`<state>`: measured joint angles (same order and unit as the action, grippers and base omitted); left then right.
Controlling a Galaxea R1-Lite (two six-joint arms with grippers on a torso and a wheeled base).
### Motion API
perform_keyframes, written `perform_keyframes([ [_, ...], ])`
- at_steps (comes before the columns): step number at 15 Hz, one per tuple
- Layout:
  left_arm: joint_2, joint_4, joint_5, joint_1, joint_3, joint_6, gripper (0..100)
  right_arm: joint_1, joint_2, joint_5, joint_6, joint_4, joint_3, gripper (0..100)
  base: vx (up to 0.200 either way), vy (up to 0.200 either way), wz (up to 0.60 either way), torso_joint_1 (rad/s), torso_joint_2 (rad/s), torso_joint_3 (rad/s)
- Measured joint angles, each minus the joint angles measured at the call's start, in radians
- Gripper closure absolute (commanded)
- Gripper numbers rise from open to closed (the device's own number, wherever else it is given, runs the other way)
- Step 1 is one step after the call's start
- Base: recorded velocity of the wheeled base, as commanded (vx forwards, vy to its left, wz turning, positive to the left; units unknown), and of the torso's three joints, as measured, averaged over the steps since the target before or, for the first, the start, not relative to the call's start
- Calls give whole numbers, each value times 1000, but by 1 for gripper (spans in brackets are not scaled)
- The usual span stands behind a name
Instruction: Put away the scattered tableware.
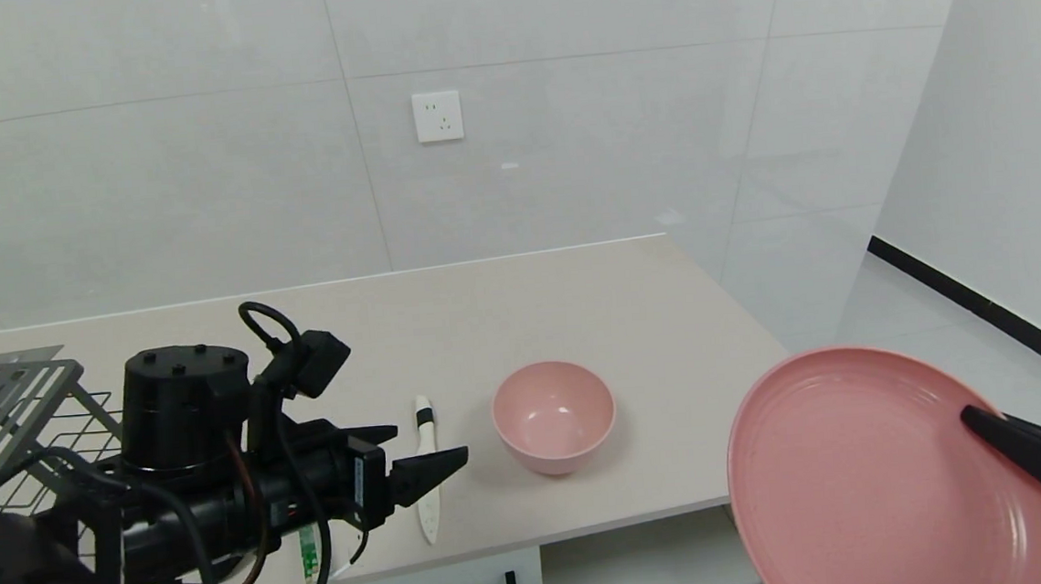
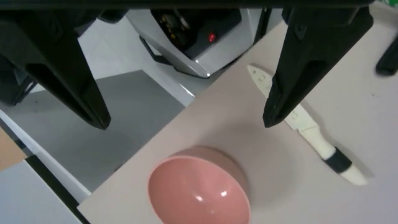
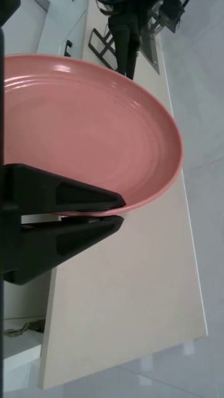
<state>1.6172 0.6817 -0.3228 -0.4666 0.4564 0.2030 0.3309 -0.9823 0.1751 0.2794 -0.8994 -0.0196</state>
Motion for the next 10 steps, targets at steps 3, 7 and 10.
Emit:
perform_keyframes([
  [3,80,107,10,-3,11,0,0,-1,-8,4,1,1,2,100,0,0,0,0,0,0],
  [7,198,206,33,-21,37,1,0,-1,-14,4,2,0,3,100,0,0,0,0,0,0],
  [10,304,256,85,-44,119,73,0,-1,-15,4,3,0,3,100,0,0,0,0,0,0],
])
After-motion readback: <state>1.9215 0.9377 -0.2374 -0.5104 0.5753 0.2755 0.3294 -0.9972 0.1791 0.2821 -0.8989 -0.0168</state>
